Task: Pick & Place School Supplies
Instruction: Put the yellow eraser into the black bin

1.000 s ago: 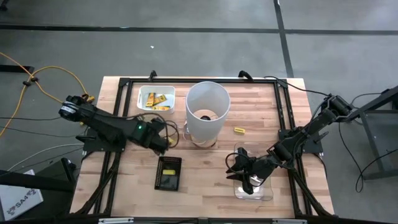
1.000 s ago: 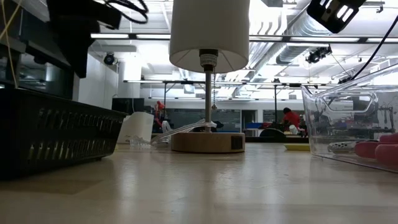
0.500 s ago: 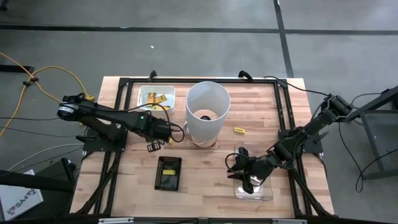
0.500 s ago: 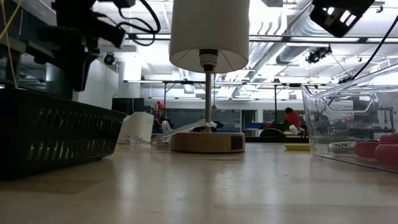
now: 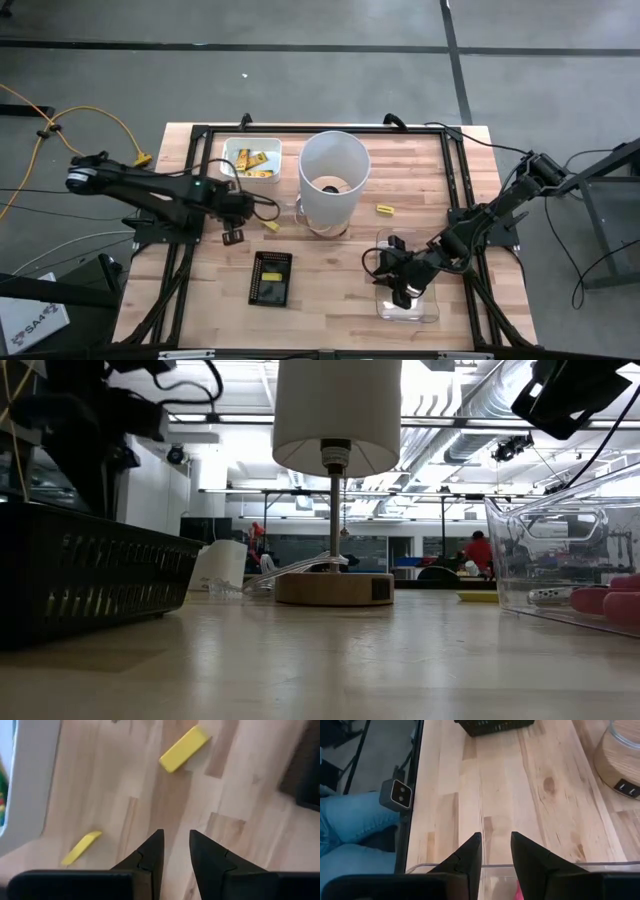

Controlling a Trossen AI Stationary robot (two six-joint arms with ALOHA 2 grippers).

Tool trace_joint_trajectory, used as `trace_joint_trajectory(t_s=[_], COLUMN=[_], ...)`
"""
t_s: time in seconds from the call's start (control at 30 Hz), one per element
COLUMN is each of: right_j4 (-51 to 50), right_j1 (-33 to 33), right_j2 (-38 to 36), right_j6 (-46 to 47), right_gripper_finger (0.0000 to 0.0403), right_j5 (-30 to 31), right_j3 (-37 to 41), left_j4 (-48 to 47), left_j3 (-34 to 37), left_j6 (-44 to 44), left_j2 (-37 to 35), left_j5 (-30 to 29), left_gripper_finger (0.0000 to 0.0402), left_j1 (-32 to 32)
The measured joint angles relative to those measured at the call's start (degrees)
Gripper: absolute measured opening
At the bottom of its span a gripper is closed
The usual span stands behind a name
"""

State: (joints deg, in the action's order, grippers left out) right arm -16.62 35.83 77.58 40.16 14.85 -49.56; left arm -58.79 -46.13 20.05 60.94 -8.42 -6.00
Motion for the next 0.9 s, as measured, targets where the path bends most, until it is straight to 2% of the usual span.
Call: trace_joint_trajectory(t_s=[0.23,0.33,0.47,0.6,0.7,0.9], right_j4=[1.22,2.28,2.83,2.93,2.97,3.17], right_j1=[0.00,0.00,0.00,0.00,0.00,0.02], right_j2=[0.00,0.00,0.00,0.00,0.00,0.00], right_j6=[0.55,0.55,0.52,0.26,0.22,0.14], right_gripper_finger=[0.0097,0.0097,0.0097,0.0097,0.0097,0.0097], right_j5=[-0.02,-0.02,0.11,-0.05,-0.23,-0.42], right_j3=[0.01,0.00,0.00,0.00,0.02,0.00], left_j4=[0.82,0.60,-1.32,-5.06,-6.36,-6.35], left_j3=[0.94,0.94,0.94,0.94,0.94,0.94], left_j6=[-3.51,-1.29,11.16,25.43,33.32,41.71], left_j2=[-7.00,-7.79,-7.59,-7.40,-7.42,-7.42], left_j5=[0.06,-1.58,-7.13,-10.15,-9.73,-6.72], left_gripper_finger=[0.0085,0.0085,0.0085,0.0084,0.0084,0.0084], left_j1=[0.00,0.00,0.39,1.77,2.46,2.40])
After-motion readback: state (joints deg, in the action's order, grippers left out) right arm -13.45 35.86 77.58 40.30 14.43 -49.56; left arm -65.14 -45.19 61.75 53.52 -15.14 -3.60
